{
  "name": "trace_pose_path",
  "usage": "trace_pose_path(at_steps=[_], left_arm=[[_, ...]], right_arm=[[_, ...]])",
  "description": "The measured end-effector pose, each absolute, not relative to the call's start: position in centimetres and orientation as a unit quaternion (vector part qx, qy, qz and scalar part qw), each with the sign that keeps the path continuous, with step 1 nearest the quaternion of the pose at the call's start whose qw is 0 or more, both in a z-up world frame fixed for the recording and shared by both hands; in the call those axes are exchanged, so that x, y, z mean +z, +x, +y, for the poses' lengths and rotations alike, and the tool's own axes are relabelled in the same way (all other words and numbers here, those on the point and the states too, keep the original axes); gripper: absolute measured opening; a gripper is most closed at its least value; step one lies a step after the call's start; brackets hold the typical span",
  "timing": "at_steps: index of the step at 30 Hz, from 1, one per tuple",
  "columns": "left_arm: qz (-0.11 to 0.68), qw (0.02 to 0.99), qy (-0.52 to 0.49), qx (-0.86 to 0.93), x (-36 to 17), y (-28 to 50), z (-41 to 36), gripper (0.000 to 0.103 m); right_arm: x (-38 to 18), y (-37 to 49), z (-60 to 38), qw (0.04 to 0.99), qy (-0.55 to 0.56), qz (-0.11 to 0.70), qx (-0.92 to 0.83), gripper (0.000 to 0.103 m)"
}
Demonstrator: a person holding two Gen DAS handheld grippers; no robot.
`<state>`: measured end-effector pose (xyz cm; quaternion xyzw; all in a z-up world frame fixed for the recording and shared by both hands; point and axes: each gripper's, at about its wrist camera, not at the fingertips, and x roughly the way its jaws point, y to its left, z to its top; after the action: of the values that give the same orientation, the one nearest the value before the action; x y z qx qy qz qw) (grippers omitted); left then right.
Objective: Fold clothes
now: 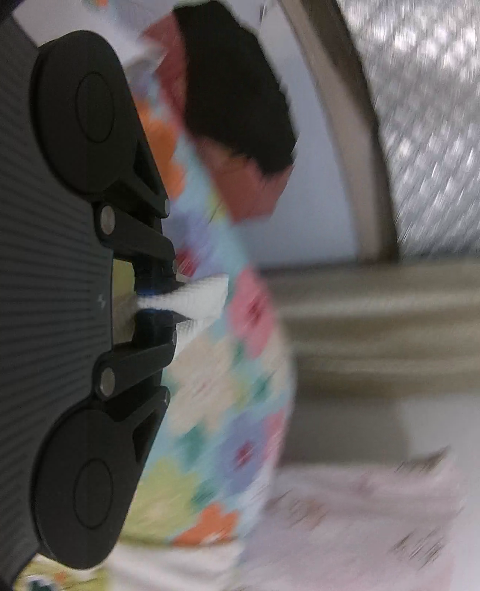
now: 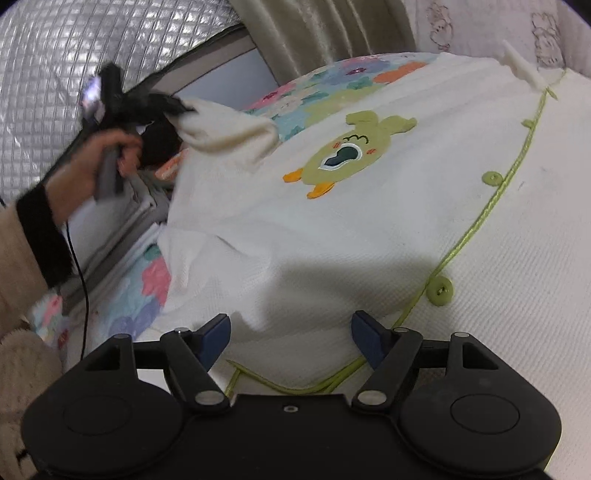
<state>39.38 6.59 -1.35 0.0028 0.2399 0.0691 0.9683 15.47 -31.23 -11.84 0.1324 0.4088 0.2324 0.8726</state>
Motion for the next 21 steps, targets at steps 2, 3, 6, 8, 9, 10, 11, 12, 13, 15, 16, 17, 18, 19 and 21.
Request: trace_pose_path(at_steps=[2, 3, 6, 8, 9, 10, 11, 12, 13, 15, 16, 17, 18, 19, 21], left_arm=[[0.246, 0.964, -0.024, 0.102, -0.4, 40.1, 9.0, 0.007], [0.254, 0.959, -0.04, 0.121, -0.3, 40.5, 10.1, 0.007], [0.267, 0.946, -0.052, 0.174, -0.7, 41.0, 12.4, 0.006], [0.279, 0.941, -0.047, 0.185, -1.3, 41.6, 13.4, 0.006], [0.29, 0.938, -0.051, 0.183, -1.6, 42.0, 13.9, 0.006], [0.308, 0.934, -0.068, 0.169, -2.0, 42.4, 14.4, 0.005], [0.324, 0.929, -0.084, 0.156, -2.3, 42.7, 14.9, 0.005], [0.34, 0.925, -0.091, 0.143, -2.4, 42.8, 14.9, 0.005], [0.355, 0.921, -0.093, 0.13, -2.5, 43.0, 14.9, 0.006], [0.388, 0.913, -0.069, 0.103, -2.8, 42.5, 13.9, 0.013], [0.407, 0.907, -0.058, 0.091, -2.9, 42.1, 13.4, 0.018], [0.424, 0.9, -0.055, 0.085, -3.2, 41.6, 13.0, 0.032], [0.439, 0.894, -0.056, 0.073, -3.4, 40.9, 12.6, 0.042], [0.454, 0.887, -0.058, 0.061, -3.6, 40.3, 12.1, 0.044], [0.478, 0.876, -0.061, 0.032, -4.1, 39.2, 11.2, 0.045]], right_arm=[[-11.8, 15.5, -31.0, 0.874, 0.121, 0.409, 0.233, 0.079], [-11.8, 15.5, -30.9, 0.874, 0.118, 0.409, 0.233, 0.08], [-11.8, 15.5, -30.7, 0.875, 0.111, 0.41, 0.232, 0.08], [-11.8, 15.4, -30.6, 0.876, 0.106, 0.41, 0.231, 0.081], [-11.8, 15.4, -30.5, 0.876, 0.104, 0.41, 0.231, 0.081], [-11.8, 15.3, -30.5, 0.876, 0.103, 0.411, 0.23, 0.081], [-11.7, 15.3, -30.4, 0.877, 0.101, 0.411, 0.23, 0.081], [-11.7, 15.3, -30.4, 0.877, 0.099, 0.411, 0.229, 0.081], [-11.7, 15.3, -30.4, 0.877, 0.098, 0.41, 0.23, 0.081], [-11.7, 15.3, -30.3, 0.877, 0.096, 0.41, 0.23, 0.081], [-11.8, 15.3, -30.3, 0.877, 0.095, 0.41, 0.231, 0.082], [-11.8, 15.3, -30.3, 0.877, 0.095, 0.411, 0.231, 0.082], [-11.8, 15.3, -30.3, 0.877, 0.095, 0.411, 0.232, 0.083], [-11.8, 15.3, -30.2, 0.876, 0.094, 0.411, 0.232, 0.083], [-11.7, 15.4, -30.1, 0.877, 0.091, 0.413, 0.231, 0.084]])
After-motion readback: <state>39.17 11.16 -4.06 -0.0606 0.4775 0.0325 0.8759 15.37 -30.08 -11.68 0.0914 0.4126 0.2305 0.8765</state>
